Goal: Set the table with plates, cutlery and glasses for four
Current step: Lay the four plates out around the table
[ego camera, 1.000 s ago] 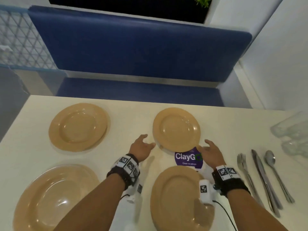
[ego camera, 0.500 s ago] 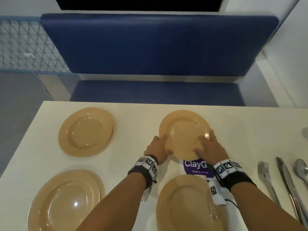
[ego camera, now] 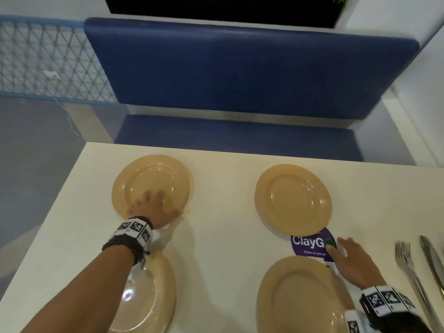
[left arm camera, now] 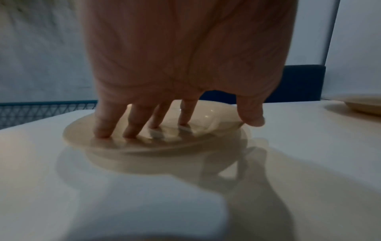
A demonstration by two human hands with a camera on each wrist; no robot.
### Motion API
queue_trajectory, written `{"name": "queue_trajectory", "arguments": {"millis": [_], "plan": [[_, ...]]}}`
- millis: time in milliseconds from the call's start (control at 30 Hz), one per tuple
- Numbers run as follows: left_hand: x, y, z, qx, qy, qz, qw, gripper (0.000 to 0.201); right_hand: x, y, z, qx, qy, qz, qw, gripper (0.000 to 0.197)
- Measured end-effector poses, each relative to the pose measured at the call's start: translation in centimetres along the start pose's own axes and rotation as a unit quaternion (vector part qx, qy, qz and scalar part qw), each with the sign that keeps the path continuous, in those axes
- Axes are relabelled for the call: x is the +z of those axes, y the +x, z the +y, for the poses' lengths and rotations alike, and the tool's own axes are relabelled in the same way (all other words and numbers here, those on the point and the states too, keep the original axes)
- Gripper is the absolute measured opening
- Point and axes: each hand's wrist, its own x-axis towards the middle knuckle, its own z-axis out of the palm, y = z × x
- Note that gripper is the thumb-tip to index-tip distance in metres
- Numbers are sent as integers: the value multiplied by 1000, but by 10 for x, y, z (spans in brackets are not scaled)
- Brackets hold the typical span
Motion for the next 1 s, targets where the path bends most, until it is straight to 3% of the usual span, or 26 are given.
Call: {"name": "queue_trajectory", "arguments": {"millis": [133,233,433,533,600,667,767,900,1000], "plan": [[1,-3,-6,8,21,-8,1000,90,12,-10,-3,4,12,12,1000,48],[3,2,-10,12,18,-15,1000,90,16,-10,-2,0,1,16,1000,58],[-3,-1,-8,13,13,-30,999,93,10,-15,-4,-2,-2,-5,1000,60],[-14,-17,-2,21,6,15,1000,100,6,-19,-4,22,29,18,999,48],[-23,-38,14,77,-16,80,994,88,2,-19,10,48,35,49,997,46],[-29,-68,35,172,-75,121,975,58,0,-22,31,65,10,54,996,42],[-23,-116,70,293,-125,107,942,8,7,-32,65,62,-33,18,997,42],[4,-159,123,353,-120,30,927,15,13,-43,87,20,-32,10,999,47],[28,-195,167,399,-125,-15,908,22,16,-51,96,-24,-45,28,998,40]]}}
